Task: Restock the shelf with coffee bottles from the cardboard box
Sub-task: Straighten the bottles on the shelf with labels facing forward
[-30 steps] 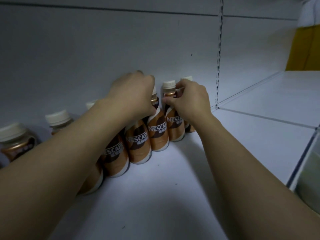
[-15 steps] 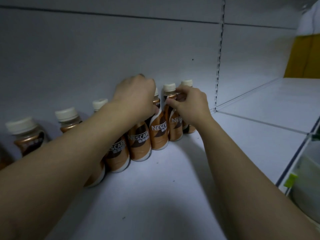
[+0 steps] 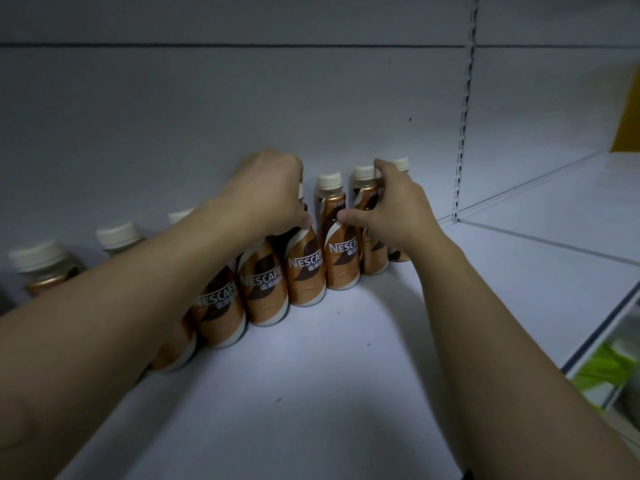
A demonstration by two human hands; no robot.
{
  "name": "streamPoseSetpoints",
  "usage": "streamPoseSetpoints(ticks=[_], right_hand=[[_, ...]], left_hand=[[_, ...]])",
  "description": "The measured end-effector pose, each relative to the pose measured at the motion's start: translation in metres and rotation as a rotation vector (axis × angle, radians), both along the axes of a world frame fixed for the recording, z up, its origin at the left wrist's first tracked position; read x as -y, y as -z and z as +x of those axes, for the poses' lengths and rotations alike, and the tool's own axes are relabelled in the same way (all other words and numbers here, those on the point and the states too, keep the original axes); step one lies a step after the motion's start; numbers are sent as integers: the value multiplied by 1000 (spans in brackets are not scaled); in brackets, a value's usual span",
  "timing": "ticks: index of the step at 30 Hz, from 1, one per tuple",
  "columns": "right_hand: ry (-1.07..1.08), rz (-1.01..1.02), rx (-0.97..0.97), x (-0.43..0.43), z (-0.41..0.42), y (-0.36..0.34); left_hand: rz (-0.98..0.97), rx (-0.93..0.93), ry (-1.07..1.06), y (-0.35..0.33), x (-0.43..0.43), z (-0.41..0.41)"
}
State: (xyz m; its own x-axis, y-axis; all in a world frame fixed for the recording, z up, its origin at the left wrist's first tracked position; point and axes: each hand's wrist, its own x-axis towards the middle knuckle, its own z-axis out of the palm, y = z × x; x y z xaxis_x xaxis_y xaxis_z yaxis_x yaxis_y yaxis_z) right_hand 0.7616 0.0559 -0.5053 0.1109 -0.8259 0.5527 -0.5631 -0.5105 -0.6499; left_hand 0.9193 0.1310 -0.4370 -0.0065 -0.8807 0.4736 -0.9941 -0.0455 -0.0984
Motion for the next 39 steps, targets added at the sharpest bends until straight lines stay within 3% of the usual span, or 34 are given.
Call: streamPoseSetpoints(ticks=[6, 12, 18, 22, 27, 34, 39], right_hand=[[6, -6, 5, 2, 0, 2], [7, -47, 62, 6, -16, -1], [237, -170, 300, 21, -48, -4], [352, -7, 208, 37, -60, 8], [209, 170, 102, 45, -51, 25], [123, 225, 55, 49, -50, 29], [109, 249, 133, 49, -53, 29]], left_hand=[[9, 53, -37, 1, 0, -5], [-16, 250, -112, -5, 2, -12], [-160, 197, 110, -22, 29, -41], [-37, 91, 220, -26, 61, -68], [97, 51, 214, -27, 103, -90], [48, 102, 239, -17, 128, -105], [63, 60, 307, -17, 130, -98]])
